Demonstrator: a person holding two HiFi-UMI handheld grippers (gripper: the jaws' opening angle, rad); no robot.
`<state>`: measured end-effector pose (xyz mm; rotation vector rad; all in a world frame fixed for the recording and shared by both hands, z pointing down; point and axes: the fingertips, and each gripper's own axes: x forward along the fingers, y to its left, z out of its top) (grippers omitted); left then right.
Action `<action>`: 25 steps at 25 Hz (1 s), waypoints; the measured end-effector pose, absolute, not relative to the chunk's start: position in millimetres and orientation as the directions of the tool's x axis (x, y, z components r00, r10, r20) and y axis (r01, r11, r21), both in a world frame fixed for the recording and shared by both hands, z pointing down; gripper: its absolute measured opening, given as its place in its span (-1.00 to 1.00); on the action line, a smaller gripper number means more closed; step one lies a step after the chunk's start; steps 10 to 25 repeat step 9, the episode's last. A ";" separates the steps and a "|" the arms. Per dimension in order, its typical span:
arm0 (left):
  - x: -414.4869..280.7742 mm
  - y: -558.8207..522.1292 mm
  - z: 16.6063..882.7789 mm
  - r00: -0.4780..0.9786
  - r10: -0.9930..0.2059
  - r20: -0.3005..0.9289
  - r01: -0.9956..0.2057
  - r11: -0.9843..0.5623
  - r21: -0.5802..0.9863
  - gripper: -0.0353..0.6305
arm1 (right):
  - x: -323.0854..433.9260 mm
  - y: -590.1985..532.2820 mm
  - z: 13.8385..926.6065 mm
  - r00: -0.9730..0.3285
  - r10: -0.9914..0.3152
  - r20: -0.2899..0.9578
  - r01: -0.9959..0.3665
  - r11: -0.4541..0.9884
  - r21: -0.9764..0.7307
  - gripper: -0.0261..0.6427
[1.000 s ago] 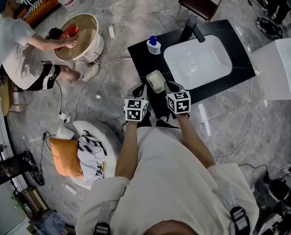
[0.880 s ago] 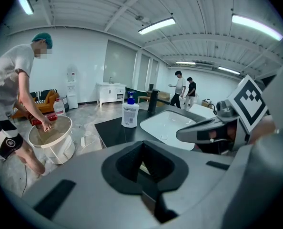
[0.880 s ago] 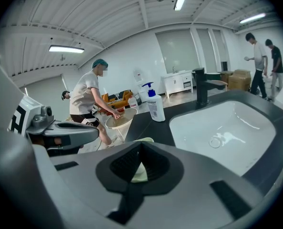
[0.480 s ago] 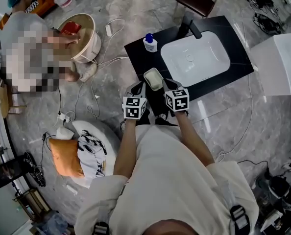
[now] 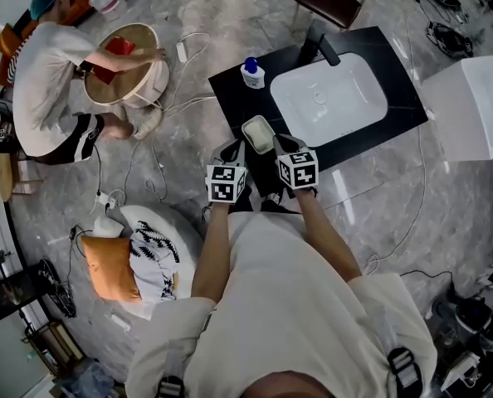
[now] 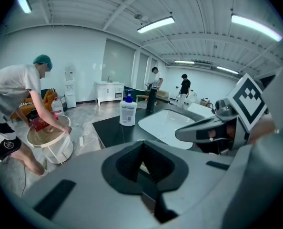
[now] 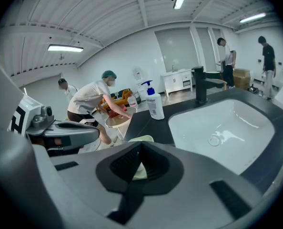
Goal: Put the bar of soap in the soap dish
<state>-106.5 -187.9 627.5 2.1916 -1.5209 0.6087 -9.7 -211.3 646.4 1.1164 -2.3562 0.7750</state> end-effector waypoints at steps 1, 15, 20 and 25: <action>-106.5 -187.9 627.5 0.312 -0.767 0.561 -0.942 -0.325 0.079 -0.88 | -9.9 -211.5 646.8 -0.591 -0.563 0.578 -0.796 0.523 -0.304 -0.91; -106.4 -186.5 629.1 0.309 -0.767 0.562 -0.944 -0.320 0.083 -0.88 | -8.7 -209.3 649.2 -0.592 -0.557 0.583 -0.795 0.523 -0.308 -0.91; -106.4 -186.5 629.1 0.309 -0.767 0.562 -0.944 -0.320 0.083 -0.88 | -8.7 -209.3 649.2 -0.592 -0.557 0.583 -0.795 0.523 -0.308 -0.91; -106.4 -186.5 629.1 0.309 -0.767 0.562 -0.944 -0.320 0.083 -0.88 | -8.7 -209.3 649.2 -0.592 -0.557 0.583 -0.795 0.523 -0.308 -0.91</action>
